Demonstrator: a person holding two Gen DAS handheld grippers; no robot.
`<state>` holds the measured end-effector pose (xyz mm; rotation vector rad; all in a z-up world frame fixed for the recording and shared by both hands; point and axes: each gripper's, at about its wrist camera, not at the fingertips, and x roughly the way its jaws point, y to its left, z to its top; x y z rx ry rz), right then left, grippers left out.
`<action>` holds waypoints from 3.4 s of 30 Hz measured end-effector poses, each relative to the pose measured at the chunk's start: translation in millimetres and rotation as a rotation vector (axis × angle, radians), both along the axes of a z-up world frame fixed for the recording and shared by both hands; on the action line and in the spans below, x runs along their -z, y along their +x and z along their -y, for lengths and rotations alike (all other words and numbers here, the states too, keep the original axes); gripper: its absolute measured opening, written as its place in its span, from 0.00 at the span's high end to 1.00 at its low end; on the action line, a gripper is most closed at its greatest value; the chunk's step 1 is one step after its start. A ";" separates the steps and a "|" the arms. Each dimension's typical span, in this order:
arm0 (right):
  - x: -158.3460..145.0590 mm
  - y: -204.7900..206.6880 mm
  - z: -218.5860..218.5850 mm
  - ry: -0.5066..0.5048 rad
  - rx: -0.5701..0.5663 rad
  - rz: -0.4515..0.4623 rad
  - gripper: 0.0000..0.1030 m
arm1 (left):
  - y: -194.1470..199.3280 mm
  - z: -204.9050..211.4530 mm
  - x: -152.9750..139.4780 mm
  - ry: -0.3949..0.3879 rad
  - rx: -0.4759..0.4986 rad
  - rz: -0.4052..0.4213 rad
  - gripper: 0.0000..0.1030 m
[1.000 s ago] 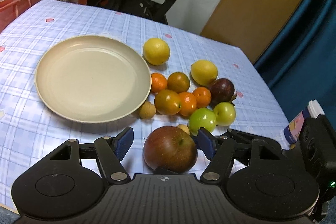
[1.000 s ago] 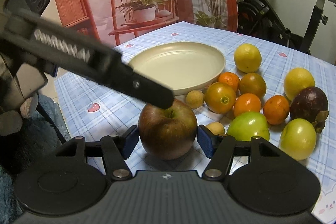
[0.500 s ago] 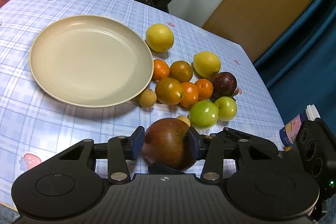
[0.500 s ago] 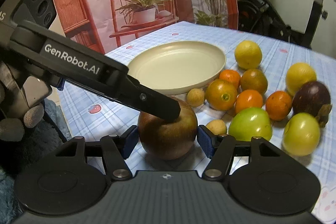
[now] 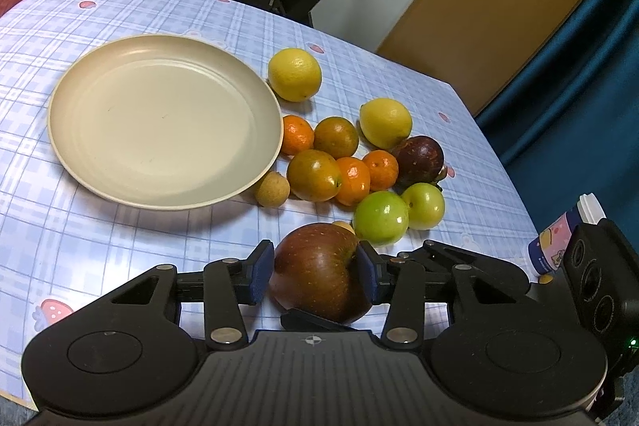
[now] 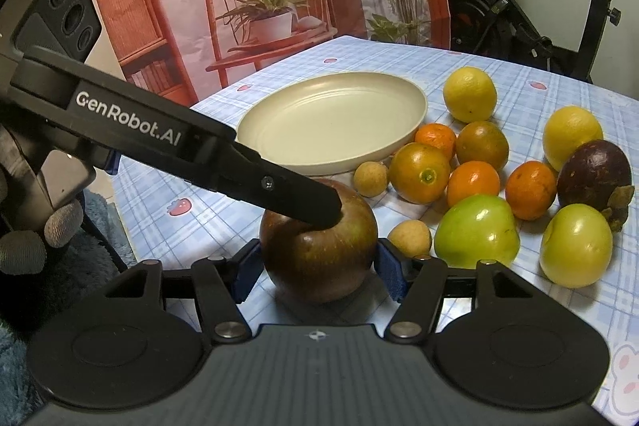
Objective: Organize fruits
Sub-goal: 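Close the right tool on the red apple while the left tool clamps it too, then lift the red apple with both tools and carry it over the cream plate, then open both tools to drop the red apple onto the plate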
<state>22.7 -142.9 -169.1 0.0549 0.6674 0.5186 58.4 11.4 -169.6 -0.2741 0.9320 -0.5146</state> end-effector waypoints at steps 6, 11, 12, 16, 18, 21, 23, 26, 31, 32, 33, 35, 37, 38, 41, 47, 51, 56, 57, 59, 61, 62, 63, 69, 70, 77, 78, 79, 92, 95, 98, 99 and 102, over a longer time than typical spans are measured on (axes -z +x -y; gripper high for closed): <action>-1.2 -0.7 -0.5 -0.014 0.006 0.007 0.39 | -1.2 -0.8 -1.2 -0.009 0.006 0.016 0.55; -7.0 -0.7 -1.6 -0.019 0.013 0.017 0.39 | -1.9 -1.1 -6.6 -0.017 0.009 0.044 0.54; -8.7 -0.1 -1.5 -0.021 0.014 0.017 0.39 | -1.8 -1.7 -8.4 -0.023 0.006 0.050 0.54; -20.1 4.1 -1.2 -0.032 0.017 0.024 0.39 | 1.5 -1.8 -19.6 -0.034 -0.002 0.086 0.54; -27.1 7.6 -1.2 -0.031 0.022 0.027 0.39 | 2.4 -1.7 -26.8 -0.034 -0.005 0.113 0.54; -40.2 16.2 -2.1 -0.031 0.027 0.038 0.39 | 6.9 -3.4 -39.0 -0.036 -0.017 0.149 0.54; -47.0 22.1 -3.0 -0.033 0.027 0.043 0.39 | 11.5 -5.6 -45.5 -0.039 -0.026 0.165 0.54; -58.3 32.1 -5.8 -0.041 0.024 0.055 0.39 | 18.5 -10.2 -54.8 -0.051 -0.038 0.183 0.54; -72.0 49.9 -11.8 -0.045 0.015 0.071 0.39 | 35.2 -18.1 -63.7 -0.060 -0.062 0.199 0.54; -73.6 54.0 -13.1 -0.047 0.012 0.074 0.39 | 39.0 -19.8 -65.1 -0.060 -0.067 0.200 0.54; -75.0 58.6 -14.8 -0.048 0.008 0.075 0.39 | 42.5 -21.1 -66.0 -0.059 -0.070 0.199 0.53; -76.5 67.7 -18.7 -0.045 0.001 0.074 0.39 | 51.9 -25.4 -67.5 -0.069 -0.071 0.191 0.49; -77.1 76.7 -21.6 -0.039 -0.006 0.074 0.39 | 61.7 -29.2 -67.6 -0.070 -0.077 0.185 0.49; -77.5 81.8 -23.2 -0.035 -0.009 0.073 0.39 | 66.4 -30.5 -67.5 -0.066 -0.079 0.187 0.49; -77.8 100.4 -29.9 -0.033 -0.018 0.071 0.39 | 83.4 -37.4 -64.4 -0.063 -0.090 0.182 0.49; -70.5 138.7 -46.6 -0.057 -0.040 0.058 0.39 | 117.6 -61.2 -49.7 -0.106 -0.128 0.109 0.49; -60.3 159.8 -58.8 -0.070 -0.054 0.039 0.39 | 128.5 -69.5 -39.5 -0.072 -0.148 0.101 0.49; -41.1 179.2 -79.9 -0.096 -0.077 0.018 0.39 | 139.1 -89.7 -23.0 -0.054 -0.194 0.060 0.49; -37.6 182.5 -83.8 -0.099 -0.079 0.011 0.39 | 140.0 -92.9 -20.6 -0.050 -0.201 0.056 0.49; -30.0 188.6 -91.8 -0.106 -0.085 0.000 0.39 | 141.5 -98.4 -16.7 -0.042 -0.211 0.052 0.48; -25.4 193.4 -97.6 -0.110 -0.091 -0.004 0.39 | 144.3 -103.1 -14.6 -0.040 -0.224 0.048 0.48; -23.4 195.6 -99.8 -0.112 -0.095 -0.006 0.39 | 145.3 -105.3 -13.8 -0.039 -0.229 0.046 0.48; -21.3 197.7 -101.9 -0.116 -0.099 -0.006 0.39 | 145.9 -106.7 -13.0 -0.036 -0.232 0.046 0.48; -13.4 204.6 -113.5 -0.149 -0.101 0.006 0.39 | 147.0 -105.2 -9.0 0.002 -0.246 0.065 0.47; -11.9 205.3 -114.8 -0.156 -0.101 0.007 0.39 | 146.9 -106.1 -9.2 0.002 -0.251 0.068 0.47; -10.4 208.8 -119.0 -0.154 -0.096 0.020 0.38 | 143.1 -107.6 -11.6 0.002 -0.277 0.070 0.45; -11.1 208.5 -119.1 -0.154 -0.094 0.022 0.38 | 139.9 -107.1 -13.5 -0.001 -0.278 0.081 0.44; -12.5 207.7 -118.6 -0.152 -0.092 0.026 0.36 | 137.6 -105.9 -16.0 -0.004 -0.277 0.093 0.43; -46.1 146.7 -37.8 -0.085 0.119 0.141 0.28 | 124.5 -41.2 -59.4 0.037 -0.182 0.203 0.37; -48.4 128.8 -7.2 -0.104 0.215 0.163 0.29 | 126.2 -16.7 -61.5 0.022 -0.130 0.192 0.37; -50.5 114.7 30.5 -0.100 0.310 0.160 0.29 | 129.0 10.4 -57.4 0.026 -0.074 0.177 0.37; -50.7 112.1 42.3 -0.097 0.337 0.154 0.29 | 130.1 18.9 -55.2 0.024 -0.055 0.171 0.37; -48.6 106.3 72.2 -0.106 0.391 0.125 0.30 | 136.5 44.8 -46.4 0.010 -0.010 0.140 0.37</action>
